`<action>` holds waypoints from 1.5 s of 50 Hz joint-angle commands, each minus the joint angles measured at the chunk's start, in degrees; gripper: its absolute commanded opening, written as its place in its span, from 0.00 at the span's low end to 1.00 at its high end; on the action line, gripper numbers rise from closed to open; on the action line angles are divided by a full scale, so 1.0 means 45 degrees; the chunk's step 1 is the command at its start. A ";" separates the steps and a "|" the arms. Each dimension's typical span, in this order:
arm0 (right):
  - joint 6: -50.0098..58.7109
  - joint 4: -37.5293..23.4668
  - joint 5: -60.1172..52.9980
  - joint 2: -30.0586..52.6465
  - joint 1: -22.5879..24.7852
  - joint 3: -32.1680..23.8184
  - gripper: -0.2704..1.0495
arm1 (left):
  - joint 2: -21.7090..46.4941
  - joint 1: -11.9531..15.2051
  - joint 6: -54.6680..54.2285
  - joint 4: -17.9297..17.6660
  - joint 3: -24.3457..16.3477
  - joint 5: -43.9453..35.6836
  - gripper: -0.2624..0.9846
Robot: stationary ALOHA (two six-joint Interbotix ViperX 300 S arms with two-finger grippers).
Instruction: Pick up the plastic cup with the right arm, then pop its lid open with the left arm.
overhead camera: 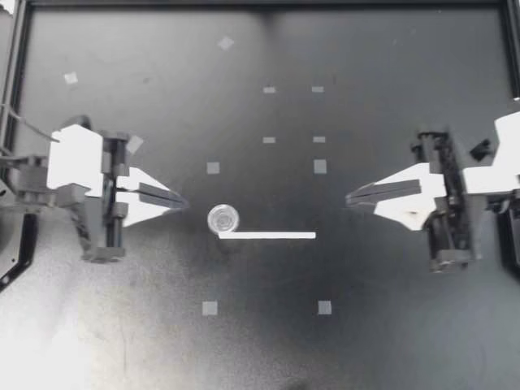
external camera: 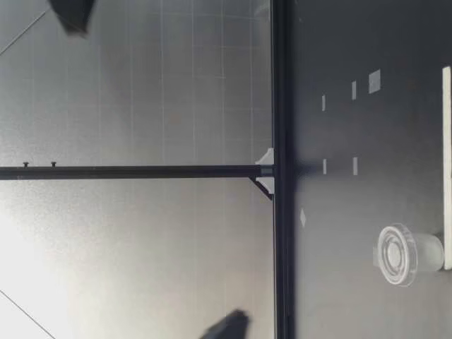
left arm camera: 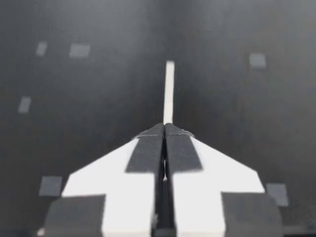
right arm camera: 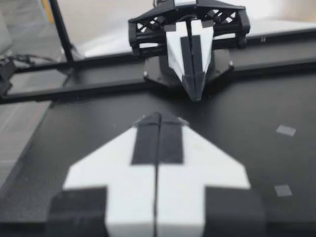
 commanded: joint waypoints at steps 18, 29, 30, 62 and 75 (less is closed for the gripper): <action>0.0391 0.0059 -0.0879 0.3613 -0.0059 -0.1406 0.48 | 0.2871 0.0020 0.0059 0.0039 -0.0703 -0.0859 0.19; 0.0547 0.0449 -0.1074 0.5352 -0.0098 -0.1992 0.65 | 0.3906 0.0000 0.0508 0.0039 -0.0977 -0.1133 0.19; 0.0547 0.0566 -0.1055 0.5547 -0.0117 -0.2051 0.66 | 0.3965 0.0020 0.0547 0.0039 -0.1016 -0.1133 0.19; 0.0488 0.0879 0.0137 0.8613 -0.0742 -0.3926 0.71 | 0.4551 0.0645 0.1426 0.0039 -0.0859 -0.1484 0.19; 0.0488 0.0840 0.0430 0.9160 -0.0781 -0.4316 0.72 | 0.4766 0.0645 0.1348 0.0039 -0.0840 -0.1172 0.19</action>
